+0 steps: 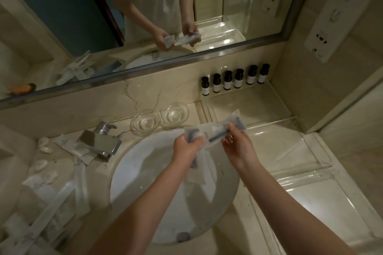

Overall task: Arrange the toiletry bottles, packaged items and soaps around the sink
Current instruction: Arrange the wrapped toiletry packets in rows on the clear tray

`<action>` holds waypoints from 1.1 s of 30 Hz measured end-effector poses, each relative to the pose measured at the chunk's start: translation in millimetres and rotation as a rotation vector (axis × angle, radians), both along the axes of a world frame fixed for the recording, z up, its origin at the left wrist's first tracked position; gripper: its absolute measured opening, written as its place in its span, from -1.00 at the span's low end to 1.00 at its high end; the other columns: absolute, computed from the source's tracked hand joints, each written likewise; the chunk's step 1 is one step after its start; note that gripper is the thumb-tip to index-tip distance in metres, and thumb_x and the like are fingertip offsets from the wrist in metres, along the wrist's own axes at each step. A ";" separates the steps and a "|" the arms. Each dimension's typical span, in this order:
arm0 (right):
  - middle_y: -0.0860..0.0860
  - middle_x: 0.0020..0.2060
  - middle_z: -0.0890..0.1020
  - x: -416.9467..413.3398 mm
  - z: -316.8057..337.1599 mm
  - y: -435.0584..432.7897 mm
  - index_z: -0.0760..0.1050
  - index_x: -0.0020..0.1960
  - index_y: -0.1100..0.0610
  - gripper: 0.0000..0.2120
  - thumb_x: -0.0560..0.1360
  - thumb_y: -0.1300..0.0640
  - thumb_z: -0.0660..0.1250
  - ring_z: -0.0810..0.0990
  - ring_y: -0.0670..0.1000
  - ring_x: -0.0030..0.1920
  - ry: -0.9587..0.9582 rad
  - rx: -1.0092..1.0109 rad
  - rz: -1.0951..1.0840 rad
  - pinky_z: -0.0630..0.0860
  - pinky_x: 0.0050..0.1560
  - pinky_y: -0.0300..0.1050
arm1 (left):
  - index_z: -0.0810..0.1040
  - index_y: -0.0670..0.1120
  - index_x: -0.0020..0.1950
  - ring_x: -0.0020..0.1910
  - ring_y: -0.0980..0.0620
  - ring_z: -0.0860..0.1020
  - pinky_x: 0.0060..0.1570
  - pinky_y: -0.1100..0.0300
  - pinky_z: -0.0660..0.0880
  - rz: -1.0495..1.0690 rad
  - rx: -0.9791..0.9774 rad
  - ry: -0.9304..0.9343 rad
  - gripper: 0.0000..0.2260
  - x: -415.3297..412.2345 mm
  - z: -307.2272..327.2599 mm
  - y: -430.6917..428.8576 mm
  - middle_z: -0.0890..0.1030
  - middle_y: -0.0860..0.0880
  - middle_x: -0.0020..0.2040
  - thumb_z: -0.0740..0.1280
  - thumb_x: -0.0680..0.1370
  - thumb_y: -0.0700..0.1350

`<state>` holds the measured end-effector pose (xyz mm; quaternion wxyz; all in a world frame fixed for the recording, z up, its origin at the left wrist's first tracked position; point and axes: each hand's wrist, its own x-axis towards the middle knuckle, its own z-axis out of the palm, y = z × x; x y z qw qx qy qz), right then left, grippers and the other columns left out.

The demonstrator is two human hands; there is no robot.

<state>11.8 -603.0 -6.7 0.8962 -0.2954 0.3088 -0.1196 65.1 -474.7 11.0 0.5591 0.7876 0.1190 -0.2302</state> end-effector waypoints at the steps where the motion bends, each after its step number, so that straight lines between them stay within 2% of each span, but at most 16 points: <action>1: 0.07 -0.10 0.60 2.9 -0.7 -3.4 0.49 0.04 0.16 -0.89 0.53 0.20 0.29 0.58 0.02 -0.04 0.027 -0.066 0.016 0.48 0.07 -0.09 | 0.52 -0.08 0.05 -0.08 -0.09 0.59 -0.08 0.09 0.52 -0.016 0.020 0.021 -0.76 2.0 -3.1 -2.2 0.60 -0.05 -0.09 0.41 0.43 -0.06; 3: 0.12 0.04 0.60 7.9 0.1 -11.2 0.47 0.16 0.19 -0.79 0.55 0.15 0.27 0.58 0.08 0.09 0.053 -0.213 0.058 0.50 0.16 0.01 | 0.51 -0.02 0.02 -0.08 -0.09 0.59 -0.03 0.05 0.54 -0.044 0.049 0.040 -0.77 6.2 -6.8 -5.1 0.59 0.02 -0.15 0.42 0.42 -0.01; 6: 0.10 0.09 0.58 19.8 6.8 -31.7 0.40 0.26 0.17 -0.69 0.55 0.11 0.26 0.58 0.11 0.11 0.114 -0.373 0.084 0.56 0.05 0.00 | 0.54 -0.10 0.04 -0.15 -0.06 0.60 -0.06 0.04 0.54 -0.009 0.004 0.038 -0.75 13.1 -8.8 -5.8 0.60 0.00 -0.21 0.44 0.41 -0.06; 10: 0.12 0.18 0.52 55.0 8.9 -66.6 0.32 0.34 0.16 -0.54 0.50 0.07 0.34 0.55 0.11 0.10 0.377 -0.608 0.231 0.54 0.03 0.02 | 0.54 -0.12 0.15 0.01 -0.12 0.62 0.09 -0.10 0.56 0.031 -0.002 0.052 -0.52 25.6 -14.3 -4.9 0.64 -0.14 0.04 0.49 0.29 0.03; 13: 0.11 0.15 0.53 81.1 9.3 -77.3 0.36 0.32 0.18 -0.53 0.47 0.07 0.38 0.53 0.10 0.06 0.442 -0.737 0.409 0.51 0.01 0.02 | 0.53 -0.13 0.08 -0.01 -0.13 0.62 0.06 -0.09 0.56 0.029 0.030 0.039 -0.62 37.4 -15.3 -5.0 0.64 -0.15 0.01 0.49 0.34 -0.03; 15: 0.10 0.09 0.55 92.4 6.3 -79.7 0.41 0.26 0.16 -0.59 0.47 0.07 0.38 0.52 0.07 0.00 0.491 -0.886 0.469 0.47 -0.04 -0.02 | 0.54 -0.14 0.03 -0.10 -0.08 0.60 -0.06 0.05 0.54 0.021 0.013 0.004 -0.73 42.3 -11.8 -4.5 0.63 -0.11 -0.07 0.47 0.38 -0.10; 19: 0.14 0.15 0.56 100.4 -1.2 -82.4 0.40 0.27 0.17 -0.56 0.46 0.06 0.39 0.56 0.14 0.09 0.587 -1.063 0.484 0.54 0.08 0.04 | 0.53 -0.07 -0.09 -0.20 -0.03 0.58 -0.08 0.09 0.50 0.004 -0.003 -0.003 -0.87 47.4 -18.1 -2.4 0.61 -0.07 -0.17 0.44 0.42 -0.17; 21: 0.14 0.17 0.53 99.4 -2.8 -83.4 0.32 0.32 0.17 -0.49 0.45 0.07 0.40 0.55 0.15 0.11 0.618 -1.150 0.461 0.50 -0.05 -0.05 | 0.54 -0.09 -0.06 -0.18 -0.05 0.60 -0.06 0.08 0.52 -0.011 -0.005 0.004 -0.86 47.5 -21.5 -4.4 0.62 -0.09 -0.13 0.44 0.42 -0.16; 23: 0.14 0.12 0.55 96.9 -2.0 -83.8 0.33 0.30 0.15 -0.49 0.44 0.05 0.41 0.56 0.12 -0.02 0.650 -1.253 0.455 0.42 -0.26 -0.17 | 0.55 -0.17 0.04 -0.11 -0.09 0.61 -0.01 0.05 0.53 -0.030 0.020 0.010 -0.76 47.3 -26.3 -7.5 0.63 -0.14 -0.06 0.44 0.41 -0.14; 25: 0.13 0.05 0.58 96.3 -4.7 -84.5 0.37 0.26 0.13 -0.52 0.42 0.03 0.43 0.53 0.06 -0.15 0.632 -1.246 0.438 0.35 -0.44 -0.22 | 0.54 -0.21 0.06 -0.14 -0.08 0.60 -0.03 0.06 0.52 -0.042 0.026 0.020 -0.73 45.5 -27.0 -11.6 0.62 -0.14 -0.08 0.43 0.42 -0.14; 27: 0.12 -0.02 0.58 98.3 -7.1 -83.6 0.39 0.26 0.10 -0.52 0.41 0.02 0.45 0.53 0.05 -0.17 0.578 -1.187 0.421 0.36 -0.46 -0.23 | 0.53 -0.21 0.03 -0.22 -0.02 0.59 -0.08 0.09 0.50 -0.054 0.021 0.029 -0.77 45.0 -29.3 -14.3 0.61 -0.13 -0.12 0.42 0.43 -0.15; 30: 0.05 -0.09 0.55 104.6 -7.2 -77.6 0.38 0.31 0.08 -0.47 0.40 0.02 0.45 0.54 0.04 -0.13 0.503 -1.198 0.430 0.45 -0.32 -0.18 | 0.52 -0.17 0.04 -0.28 0.07 0.56 -0.11 0.15 0.48 -0.054 0.010 0.026 -0.78 46.3 -29.4 -14.9 0.60 -0.09 -0.13 0.41 0.44 -0.16; 32: 0.06 -0.06 0.55 108.7 -7.9 -73.5 0.36 0.32 0.09 -0.46 0.41 0.04 0.44 0.53 0.03 -0.10 0.490 -1.218 0.436 0.47 -0.19 -0.14 | 0.52 -0.16 0.06 -0.27 0.06 0.56 -0.10 0.14 0.49 -0.047 0.013 0.023 -0.78 48.5 -29.3 -12.8 0.60 -0.07 -0.17 0.41 0.44 -0.16; 33: 0.07 -0.02 0.55 108.9 -8.3 -71.8 0.36 0.33 0.10 -0.48 0.43 0.04 0.42 0.53 0.03 -0.09 0.492 -1.235 0.451 0.47 -0.19 -0.14 | 0.53 -0.15 0.06 -0.26 0.05 0.56 -0.11 0.15 0.49 -0.044 0.012 0.014 -0.78 49.2 -28.7 -11.5 0.60 -0.06 -0.18 0.41 0.44 -0.16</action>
